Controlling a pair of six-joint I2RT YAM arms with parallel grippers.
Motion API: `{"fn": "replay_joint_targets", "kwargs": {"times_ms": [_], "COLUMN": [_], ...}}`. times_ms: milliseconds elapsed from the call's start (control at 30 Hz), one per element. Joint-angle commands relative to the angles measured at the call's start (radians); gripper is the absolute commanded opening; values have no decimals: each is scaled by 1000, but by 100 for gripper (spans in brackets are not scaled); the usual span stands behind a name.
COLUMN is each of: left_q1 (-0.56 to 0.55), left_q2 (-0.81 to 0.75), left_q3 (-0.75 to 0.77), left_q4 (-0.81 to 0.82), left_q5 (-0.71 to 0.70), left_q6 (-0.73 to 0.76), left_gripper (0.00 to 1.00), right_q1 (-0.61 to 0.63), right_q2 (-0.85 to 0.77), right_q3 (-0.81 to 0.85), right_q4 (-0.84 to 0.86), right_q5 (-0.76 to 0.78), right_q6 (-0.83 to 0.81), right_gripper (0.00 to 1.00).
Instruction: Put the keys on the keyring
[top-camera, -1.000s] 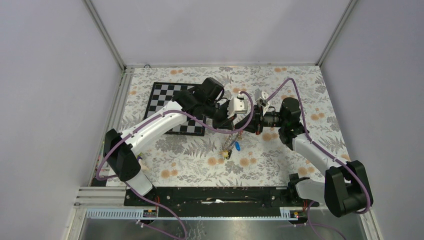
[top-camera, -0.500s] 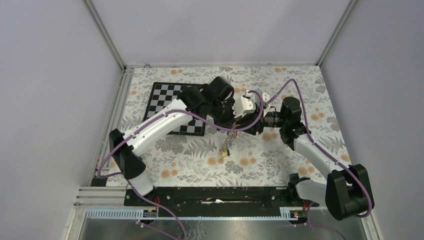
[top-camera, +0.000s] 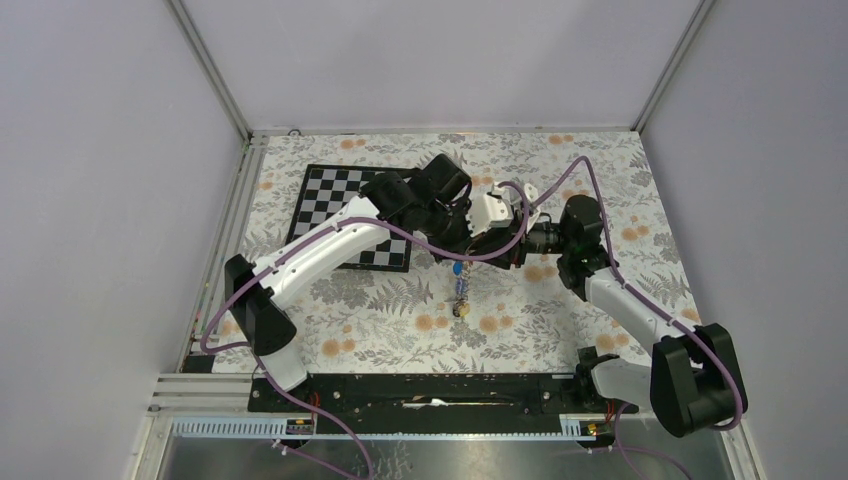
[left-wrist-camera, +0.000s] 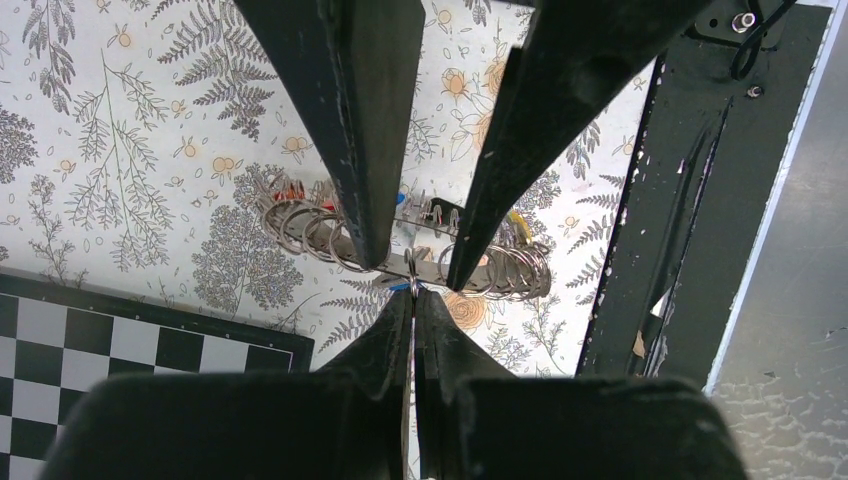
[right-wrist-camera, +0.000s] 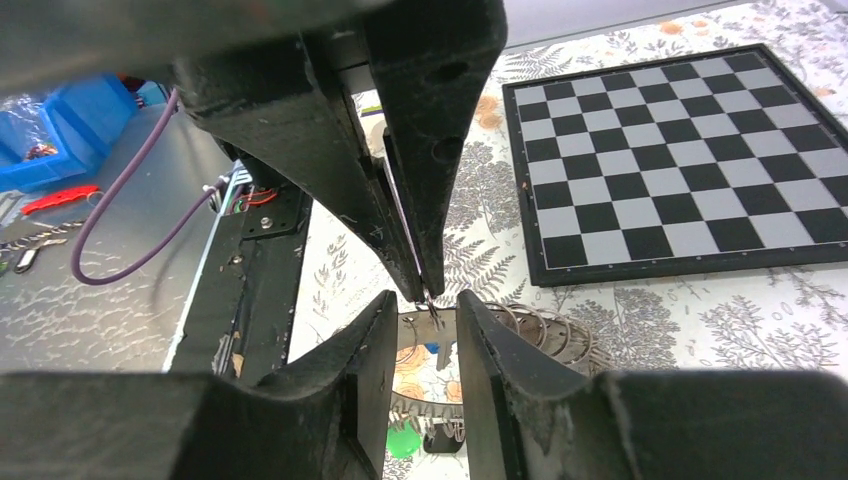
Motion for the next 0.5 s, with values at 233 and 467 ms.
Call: {"fn": "replay_joint_targets", "kwargs": {"times_ms": [233,467], "left_q1": [-4,-4], "left_q2": [-20,-14], "left_q3": [60,54], "left_q4": [33,35], "left_q5": [24,31], "left_q6": [-8,-10], "left_gripper": [0,0], "right_q1": [35,45], "right_q2": [39,40], "right_q3": [-3,0], "right_q4": [61,64], "right_q5": [-41,-41], "right_q6": [26,35], "right_gripper": [28,19]}}
